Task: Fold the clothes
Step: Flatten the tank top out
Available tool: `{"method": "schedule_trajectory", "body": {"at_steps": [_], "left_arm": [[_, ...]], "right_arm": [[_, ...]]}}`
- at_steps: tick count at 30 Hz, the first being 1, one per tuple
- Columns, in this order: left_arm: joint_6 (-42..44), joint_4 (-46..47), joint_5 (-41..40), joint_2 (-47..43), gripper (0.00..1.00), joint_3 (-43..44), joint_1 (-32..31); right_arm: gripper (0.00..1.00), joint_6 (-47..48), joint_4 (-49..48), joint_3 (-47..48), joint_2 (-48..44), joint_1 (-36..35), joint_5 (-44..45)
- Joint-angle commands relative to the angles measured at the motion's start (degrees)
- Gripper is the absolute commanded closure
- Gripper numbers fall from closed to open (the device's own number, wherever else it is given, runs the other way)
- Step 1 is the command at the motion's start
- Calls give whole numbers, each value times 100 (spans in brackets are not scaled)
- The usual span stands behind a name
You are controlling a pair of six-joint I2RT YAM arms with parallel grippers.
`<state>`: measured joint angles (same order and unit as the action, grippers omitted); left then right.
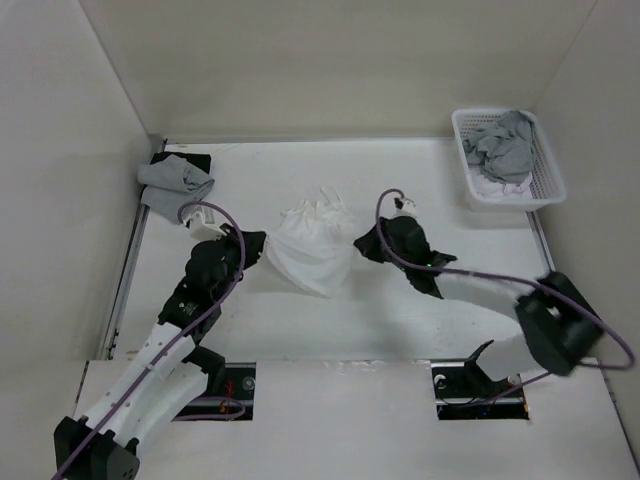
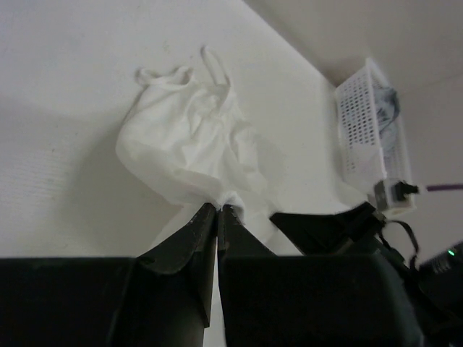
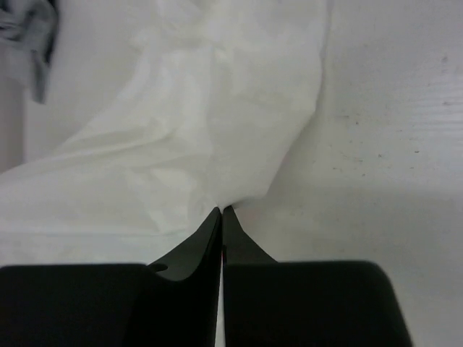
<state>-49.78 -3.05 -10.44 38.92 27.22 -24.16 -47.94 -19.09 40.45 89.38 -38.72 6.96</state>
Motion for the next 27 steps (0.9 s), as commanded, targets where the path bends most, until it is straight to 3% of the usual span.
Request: {"method": "schedule_trajectory", "body": {"at_steps": [1, 4, 7, 12, 17, 19, 22, 23, 25, 27], "left_arm": [[135, 437, -213, -174, 100, 442, -58], [144, 428, -240, -200, 100, 468, -101], [100, 437, -266, -174, 100, 372, -154], [4, 586, -336, 54, 100, 47, -181], [-84, 674, -336, 221, 100, -182, -207], [-128, 674, -336, 248, 100, -261, -190], [-234, 657, -310, 248, 100, -419, -58], [-260, 639, -301, 239, 100, -463, -5], [-322, 621, -284, 204, 100, -568, 117], [-366, 595, -240, 160, 100, -648, 267]], "right_arm": [[96, 451, 824, -54, -1937, -148, 384], [94, 715, 1967, 112, -2933, -342, 429], [93, 865, 2497, 235, -3147, -343, 324], [92, 1216, 1789, 498, -1709, 509, -203], [92, 1384, 1215, 1648, 68, 1037, -617], [84, 1419, 1233, 2229, 535, 1125, -670], [55, 1411, 1232, 2547, 598, 1117, -547], [52, 1428, 1232, 2460, 467, 1117, -495], [54, 1402, 1198, 1970, 38, 942, -441], [65, 1332, 1110, 1294, -419, 635, -502]]}}
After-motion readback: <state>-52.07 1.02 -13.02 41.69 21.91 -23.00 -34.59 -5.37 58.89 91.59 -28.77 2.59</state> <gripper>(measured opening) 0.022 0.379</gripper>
